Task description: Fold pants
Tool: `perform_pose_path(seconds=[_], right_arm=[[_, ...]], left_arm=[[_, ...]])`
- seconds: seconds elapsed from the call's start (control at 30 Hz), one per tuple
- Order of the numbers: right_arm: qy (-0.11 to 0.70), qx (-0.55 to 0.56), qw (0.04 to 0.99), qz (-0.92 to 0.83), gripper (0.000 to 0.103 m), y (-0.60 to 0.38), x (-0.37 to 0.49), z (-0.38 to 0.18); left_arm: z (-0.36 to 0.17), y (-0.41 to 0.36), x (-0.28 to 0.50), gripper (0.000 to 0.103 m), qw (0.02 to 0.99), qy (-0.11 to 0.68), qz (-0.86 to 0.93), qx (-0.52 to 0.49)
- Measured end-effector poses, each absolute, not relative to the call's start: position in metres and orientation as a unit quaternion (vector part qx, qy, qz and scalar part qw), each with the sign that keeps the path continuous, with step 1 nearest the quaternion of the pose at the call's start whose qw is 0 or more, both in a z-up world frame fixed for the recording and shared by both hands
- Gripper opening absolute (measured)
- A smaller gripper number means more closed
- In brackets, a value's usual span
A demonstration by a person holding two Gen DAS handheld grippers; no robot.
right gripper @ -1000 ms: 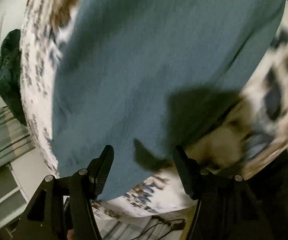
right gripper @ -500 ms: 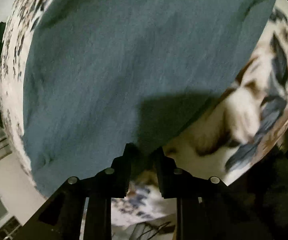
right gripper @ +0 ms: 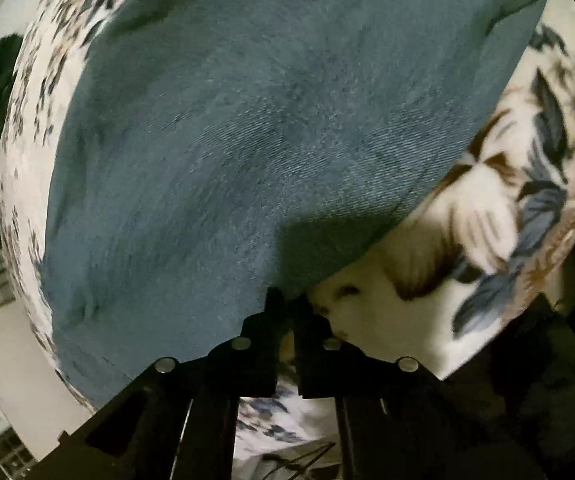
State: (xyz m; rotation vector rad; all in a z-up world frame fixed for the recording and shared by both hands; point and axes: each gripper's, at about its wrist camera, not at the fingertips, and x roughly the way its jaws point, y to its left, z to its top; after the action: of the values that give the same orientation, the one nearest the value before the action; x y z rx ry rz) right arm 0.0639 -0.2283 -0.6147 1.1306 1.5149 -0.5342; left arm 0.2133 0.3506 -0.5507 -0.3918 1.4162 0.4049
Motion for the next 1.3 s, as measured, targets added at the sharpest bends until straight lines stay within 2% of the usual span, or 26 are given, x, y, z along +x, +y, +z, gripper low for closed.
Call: perform_pose_path(seconds=[0.27,0.53,0.6,0.63,0.67,0.7,0.73,0.83,0.9,0.93,0.97,1.2,1.3], right_arm=[[0.664,0.445,0.565,-0.205,0.001,-0.229,0.064,-0.585],[0.694,0.427,0.544,-0.201,0.002,-0.215,0.083,-0.613],[0.697,0.439,0.53,-0.201,0.012,-0.22,0.087,-0.612],[0.696,0.442,0.53,-0.197,0.024,-0.221,0.091,-0.607],[0.696,0.442,0.533,-0.189,0.047,-0.223,0.095,-0.601],[0.701,0.432,0.539,-0.178,0.058,-0.223,0.102,-0.59],[0.701,0.428,0.546,-0.167,0.067,-0.221,0.11,-0.581],[0.708,0.412,0.563,-0.112,0.078,-0.203,0.146,-0.554],[0.705,0.394,0.586,-0.066,0.079,-0.186,0.178,-0.539],[0.704,0.384,0.596,-0.048,0.079,-0.176,0.198,-0.535],[0.701,0.374,0.606,-0.029,0.079,-0.165,0.219,-0.531],[0.698,0.239,0.666,0.103,0.079,-0.077,0.383,-0.545],[0.724,0.161,0.656,0.141,0.079,-0.049,0.404,-0.569]], left_arm=[[-0.526,0.376,0.175,0.007,0.731,0.632,0.177,-0.186],[-0.546,0.382,0.174,0.01,0.713,0.651,0.184,-0.185],[-0.539,0.391,0.174,0.012,0.716,0.646,0.188,-0.186],[-0.532,0.38,0.176,0.013,0.718,0.644,0.19,-0.183],[-0.524,0.375,0.176,0.014,0.721,0.641,0.193,-0.179],[-0.517,0.374,0.175,0.016,0.727,0.635,0.198,-0.171],[-0.508,0.371,0.172,0.023,0.735,0.627,0.202,-0.16],[-0.488,0.358,0.172,0.035,0.759,0.604,0.199,-0.139],[-0.477,0.344,0.181,0.05,0.772,0.593,0.198,-0.117],[-0.473,0.325,0.199,0.066,0.775,0.591,0.196,-0.111],[-0.471,0.312,0.209,0.07,0.778,0.588,0.191,-0.107],[-0.484,0.251,0.27,0.07,0.79,0.594,0.144,-0.05],[-0.498,0.236,0.284,0.07,0.783,0.608,0.132,-0.022]])
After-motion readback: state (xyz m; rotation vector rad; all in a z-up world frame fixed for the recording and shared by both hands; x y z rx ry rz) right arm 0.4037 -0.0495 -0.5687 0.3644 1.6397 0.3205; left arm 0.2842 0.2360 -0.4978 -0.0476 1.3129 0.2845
